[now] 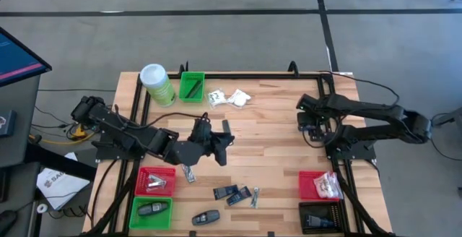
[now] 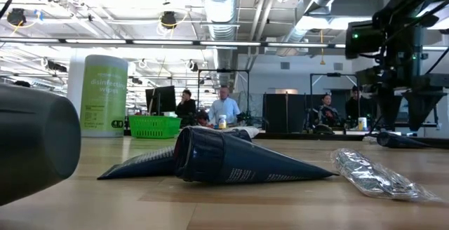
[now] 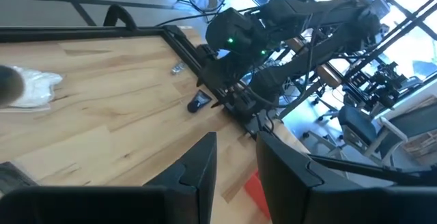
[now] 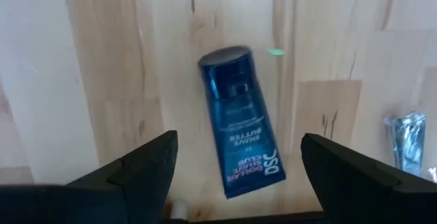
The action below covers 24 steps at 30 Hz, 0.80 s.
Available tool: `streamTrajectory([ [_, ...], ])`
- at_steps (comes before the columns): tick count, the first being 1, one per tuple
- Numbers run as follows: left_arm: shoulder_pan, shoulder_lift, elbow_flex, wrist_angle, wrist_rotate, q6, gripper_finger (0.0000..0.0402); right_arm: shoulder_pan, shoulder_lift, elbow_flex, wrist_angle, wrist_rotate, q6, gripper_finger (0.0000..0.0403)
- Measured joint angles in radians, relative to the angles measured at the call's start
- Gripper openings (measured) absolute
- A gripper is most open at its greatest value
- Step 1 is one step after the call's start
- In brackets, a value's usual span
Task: Pick & Place Travel size toiletries
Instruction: Put the shave cream into the black bin
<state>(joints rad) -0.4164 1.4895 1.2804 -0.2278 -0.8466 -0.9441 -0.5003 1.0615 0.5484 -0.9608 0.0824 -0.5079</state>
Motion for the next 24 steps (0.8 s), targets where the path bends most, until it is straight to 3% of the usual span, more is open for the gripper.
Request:
streamTrajectory([
  [11,0.000,0.000,0.000,0.008,0.004,0.002,0.0097,-0.010,0.131,0.000,0.090,-0.003,-0.016,0.0301],
  [24,-0.010,0.000,0.000,0.016,0.004,-0.003,0.0097,-0.058,0.154,-0.022,0.137,-0.007,0.021,0.0295],
])
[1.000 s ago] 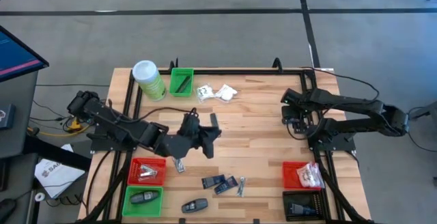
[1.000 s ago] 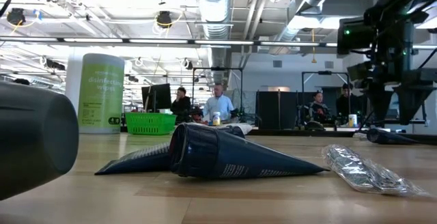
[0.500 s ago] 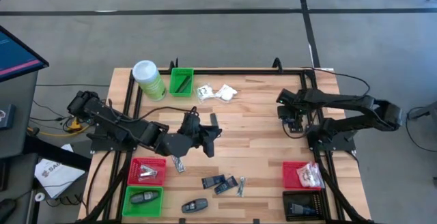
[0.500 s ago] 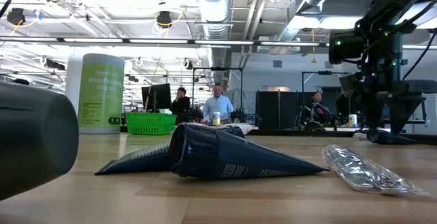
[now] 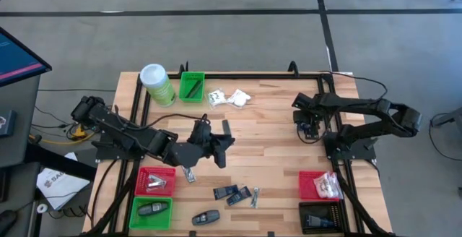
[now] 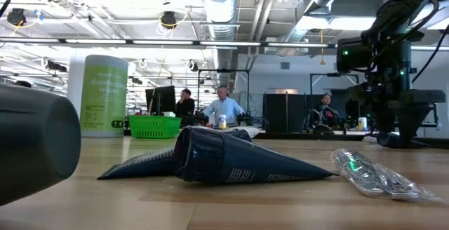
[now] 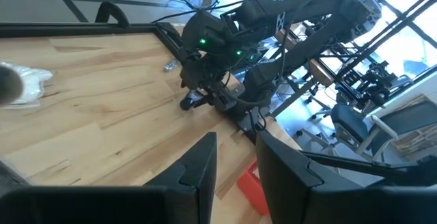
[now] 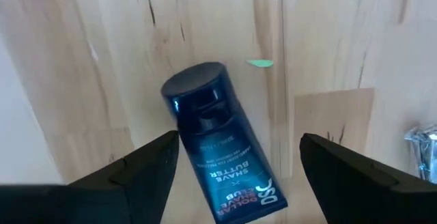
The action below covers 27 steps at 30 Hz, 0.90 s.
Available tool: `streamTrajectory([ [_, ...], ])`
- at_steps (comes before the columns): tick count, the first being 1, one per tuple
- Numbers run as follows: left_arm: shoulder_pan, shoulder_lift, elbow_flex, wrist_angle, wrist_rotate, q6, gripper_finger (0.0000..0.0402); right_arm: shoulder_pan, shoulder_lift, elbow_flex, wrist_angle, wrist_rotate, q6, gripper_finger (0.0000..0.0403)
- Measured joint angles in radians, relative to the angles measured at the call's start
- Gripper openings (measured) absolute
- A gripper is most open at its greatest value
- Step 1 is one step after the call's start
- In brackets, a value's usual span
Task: Pick & Place Travel size toiletries
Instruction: Put the shave cream into the black bin
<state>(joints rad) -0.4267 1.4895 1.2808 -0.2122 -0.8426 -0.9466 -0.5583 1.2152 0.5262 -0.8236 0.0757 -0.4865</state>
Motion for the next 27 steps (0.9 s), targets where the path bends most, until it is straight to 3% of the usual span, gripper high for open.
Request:
streamTrajectory([
  [5,0.002,0.000,0.000,0.005,0.000,0.004,0.0097,0.047,0.000,0.010,0.029,0.000,0.016,0.0250],
  [14,0.009,0.000,0.000,0.006,-0.004,0.007,0.0097,0.120,0.056,0.031,0.067,-0.004,0.050,0.0104],
  [20,0.009,0.000,0.000,0.006,-0.003,0.007,0.0097,0.131,0.149,0.149,0.090,-0.075,0.148,0.0105],
  [27,0.013,0.000,0.000,0.008,-0.003,0.007,0.0097,0.141,0.284,0.316,0.066,-0.170,0.234,0.0191],
])
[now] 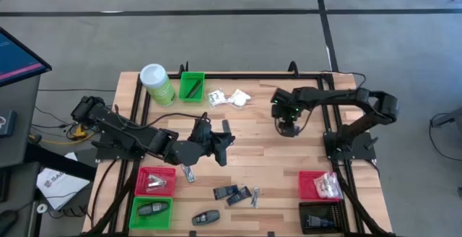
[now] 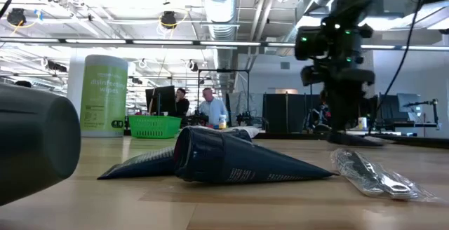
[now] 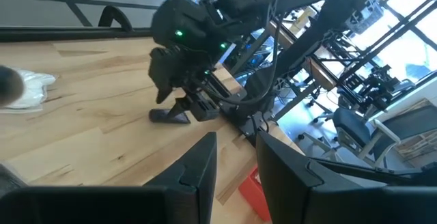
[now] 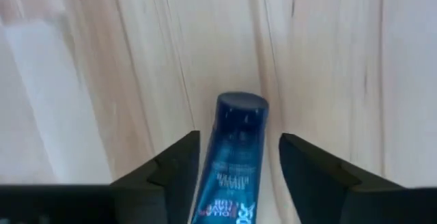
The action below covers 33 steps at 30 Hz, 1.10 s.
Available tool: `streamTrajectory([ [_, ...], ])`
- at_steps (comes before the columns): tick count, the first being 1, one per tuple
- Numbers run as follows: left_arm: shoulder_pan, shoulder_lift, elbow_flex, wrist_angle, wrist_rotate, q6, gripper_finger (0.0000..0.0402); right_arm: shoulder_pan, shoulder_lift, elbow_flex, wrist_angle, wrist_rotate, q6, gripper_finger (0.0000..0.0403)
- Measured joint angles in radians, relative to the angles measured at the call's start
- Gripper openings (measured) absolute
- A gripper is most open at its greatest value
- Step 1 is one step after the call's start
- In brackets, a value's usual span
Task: Pick & Place Travel size toiletries
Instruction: Put the shave cream into the black bin
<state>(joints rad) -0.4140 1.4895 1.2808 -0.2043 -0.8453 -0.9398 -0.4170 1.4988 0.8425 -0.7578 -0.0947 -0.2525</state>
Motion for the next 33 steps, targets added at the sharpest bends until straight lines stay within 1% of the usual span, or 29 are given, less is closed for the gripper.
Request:
streamTrajectory([
  [6,0.001,0.000,0.000,0.003,0.003,0.000,0.0097,0.012,0.061,0.096,-0.061,-0.001,-0.008,0.0232],
  [10,0.001,0.000,0.000,0.004,0.003,0.000,0.0097,0.012,0.065,0.092,-0.098,-0.002,-0.008,0.0242],
  [14,0.001,0.000,0.000,0.003,0.003,0.000,0.0097,0.012,0.058,0.047,-0.102,-0.002,-0.008,0.0244],
  [25,0.001,0.000,0.000,0.004,0.002,0.019,0.0097,0.025,0.053,-0.082,0.012,-0.011,0.006,0.0243],
  [33,0.001,0.000,0.000,0.006,0.004,0.019,0.0097,0.024,0.053,-0.093,0.086,-0.010,0.067,0.0218],
])
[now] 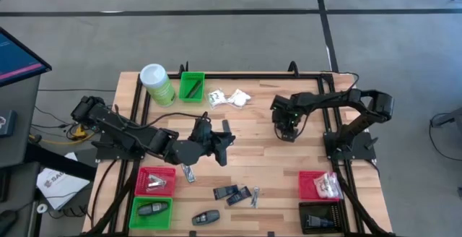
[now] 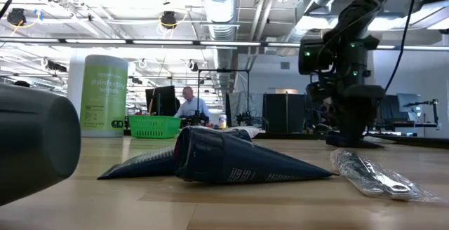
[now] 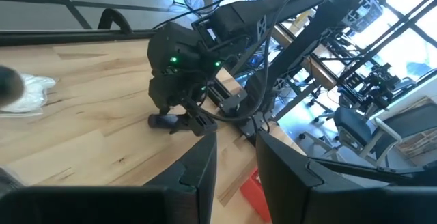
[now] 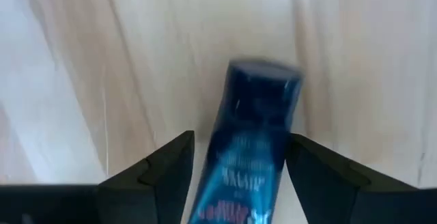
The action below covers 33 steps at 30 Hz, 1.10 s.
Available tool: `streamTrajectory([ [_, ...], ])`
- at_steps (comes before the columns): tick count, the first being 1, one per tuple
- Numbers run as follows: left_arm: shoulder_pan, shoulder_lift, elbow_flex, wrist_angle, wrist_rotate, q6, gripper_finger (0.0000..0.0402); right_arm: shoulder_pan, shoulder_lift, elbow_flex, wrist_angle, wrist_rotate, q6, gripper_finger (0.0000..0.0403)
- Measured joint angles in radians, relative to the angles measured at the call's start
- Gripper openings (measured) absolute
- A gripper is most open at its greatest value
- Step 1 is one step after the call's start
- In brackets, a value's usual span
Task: Pick & Place Travel size toiletries
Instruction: Put the shave cream into the black bin
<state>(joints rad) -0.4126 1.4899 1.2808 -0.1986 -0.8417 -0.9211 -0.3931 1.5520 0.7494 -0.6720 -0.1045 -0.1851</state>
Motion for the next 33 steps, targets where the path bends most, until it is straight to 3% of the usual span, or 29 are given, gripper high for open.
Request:
streamTrajectory([
  [8,0.000,0.000,0.000,0.007,0.001,0.000,0.0097,0.000,0.000,0.000,0.052,0.000,0.029,0.0178],
  [19,0.000,0.000,0.000,0.011,0.002,0.000,0.0097,0.007,0.007,0.014,0.058,0.000,0.029,0.0065],
  [33,0.000,0.000,0.000,0.008,0.058,0.008,0.0097,0.048,0.005,0.191,-0.121,0.001,0.048,0.0054],
])
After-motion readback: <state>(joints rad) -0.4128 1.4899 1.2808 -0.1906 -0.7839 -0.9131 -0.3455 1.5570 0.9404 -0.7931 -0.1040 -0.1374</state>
